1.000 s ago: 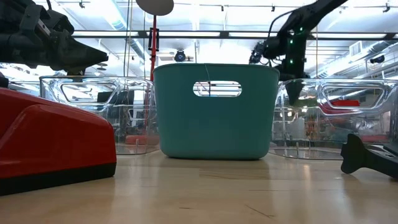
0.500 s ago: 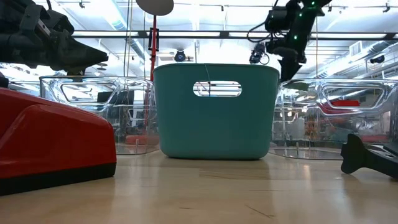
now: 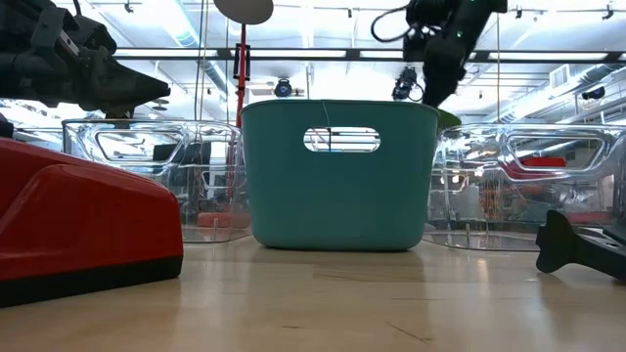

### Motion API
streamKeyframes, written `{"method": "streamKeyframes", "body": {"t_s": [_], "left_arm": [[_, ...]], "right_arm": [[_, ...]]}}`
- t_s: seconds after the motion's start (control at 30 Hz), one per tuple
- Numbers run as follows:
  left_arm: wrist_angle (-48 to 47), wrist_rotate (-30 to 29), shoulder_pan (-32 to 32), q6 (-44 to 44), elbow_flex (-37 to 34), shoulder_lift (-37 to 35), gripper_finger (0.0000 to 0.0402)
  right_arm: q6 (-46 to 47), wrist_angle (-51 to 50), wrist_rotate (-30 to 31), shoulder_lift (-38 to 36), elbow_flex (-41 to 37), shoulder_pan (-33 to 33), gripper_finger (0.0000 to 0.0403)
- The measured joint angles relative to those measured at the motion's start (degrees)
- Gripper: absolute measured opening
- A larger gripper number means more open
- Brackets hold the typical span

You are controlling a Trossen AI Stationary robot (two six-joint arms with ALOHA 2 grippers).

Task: Pick and place Stapler, Stapler remover, tape
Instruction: Put the top green tape into the green bin

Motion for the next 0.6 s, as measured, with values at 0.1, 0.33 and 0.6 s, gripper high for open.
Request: {"method": "streamKeyframes", "body": {"t_s": [0.1,0.33,0.6], "left_arm": [[0.0,0.0,0.0,0.0,0.0,0.0,0.0028],[0.0,0.0,0.0,0.0,0.0,0.0,0.0028],[0.0,0.0,0.0,0.0,0.0,0.0,0.0028]], "right_arm": [[-0.2,2.4,-3.5,0.0,0.0,2.8,0.0089],[-0.8,10.4,-9.2,0.0,0.0,8.2,0.0089],[-0.8,18.8,-10.6,0.0,0.0,12.8,0.0089]]}}
